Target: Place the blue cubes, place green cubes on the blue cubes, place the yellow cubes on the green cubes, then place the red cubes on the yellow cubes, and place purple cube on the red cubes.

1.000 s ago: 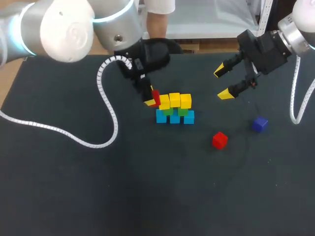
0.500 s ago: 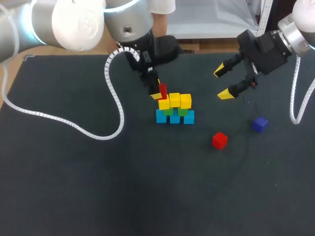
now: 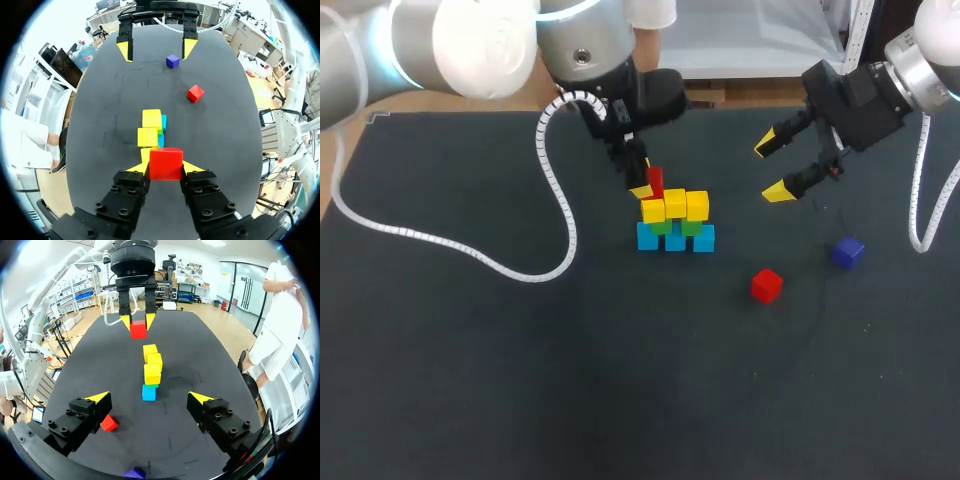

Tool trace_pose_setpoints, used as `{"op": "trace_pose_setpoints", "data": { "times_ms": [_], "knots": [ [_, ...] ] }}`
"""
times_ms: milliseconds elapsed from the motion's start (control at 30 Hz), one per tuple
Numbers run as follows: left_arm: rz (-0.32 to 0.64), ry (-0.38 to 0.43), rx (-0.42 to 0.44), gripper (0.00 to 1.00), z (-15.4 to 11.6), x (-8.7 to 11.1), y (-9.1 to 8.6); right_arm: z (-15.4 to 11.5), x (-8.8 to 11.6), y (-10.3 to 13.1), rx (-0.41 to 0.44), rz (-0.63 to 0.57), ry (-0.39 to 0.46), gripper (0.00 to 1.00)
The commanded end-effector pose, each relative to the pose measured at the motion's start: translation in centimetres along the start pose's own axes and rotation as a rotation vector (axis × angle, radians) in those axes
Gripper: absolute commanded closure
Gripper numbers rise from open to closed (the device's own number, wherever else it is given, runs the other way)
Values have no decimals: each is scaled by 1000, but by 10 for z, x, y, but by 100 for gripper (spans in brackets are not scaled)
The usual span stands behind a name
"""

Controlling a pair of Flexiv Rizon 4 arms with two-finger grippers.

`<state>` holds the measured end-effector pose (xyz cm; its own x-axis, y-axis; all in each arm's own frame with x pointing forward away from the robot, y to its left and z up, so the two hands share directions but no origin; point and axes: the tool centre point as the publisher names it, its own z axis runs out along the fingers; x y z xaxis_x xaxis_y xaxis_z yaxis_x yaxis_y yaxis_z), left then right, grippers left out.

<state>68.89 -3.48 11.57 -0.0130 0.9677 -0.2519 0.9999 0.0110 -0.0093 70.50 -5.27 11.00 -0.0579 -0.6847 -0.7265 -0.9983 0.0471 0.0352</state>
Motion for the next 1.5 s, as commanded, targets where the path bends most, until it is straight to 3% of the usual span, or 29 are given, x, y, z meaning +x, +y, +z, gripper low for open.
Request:
{"op": "trace_pose_setpoints", "data": {
  "times_ms": [33, 467, 733, 1067, 1500],
  "knots": [
    [1, 2, 4, 100, -1, 0, 1, 0, 0, 0, 0, -1, -1, 0],
    [1, 2, 4, 100, -1, 0, 1, 0, 0, 0, 0, -1, -1, 0],
    [-60, 59, 39, 100, -8, -12, -29, 0, 0, 0, 0, -1, -1, 0],
    [-127, 86, 23, 100, -13, -24, -51, 0, 0, 0, 0, -1, -1, 0],
    [-130, 126, 19, 100, 1, -33, -36, 0, 0, 0, 0, -1, -1, 0]
  ]
}}
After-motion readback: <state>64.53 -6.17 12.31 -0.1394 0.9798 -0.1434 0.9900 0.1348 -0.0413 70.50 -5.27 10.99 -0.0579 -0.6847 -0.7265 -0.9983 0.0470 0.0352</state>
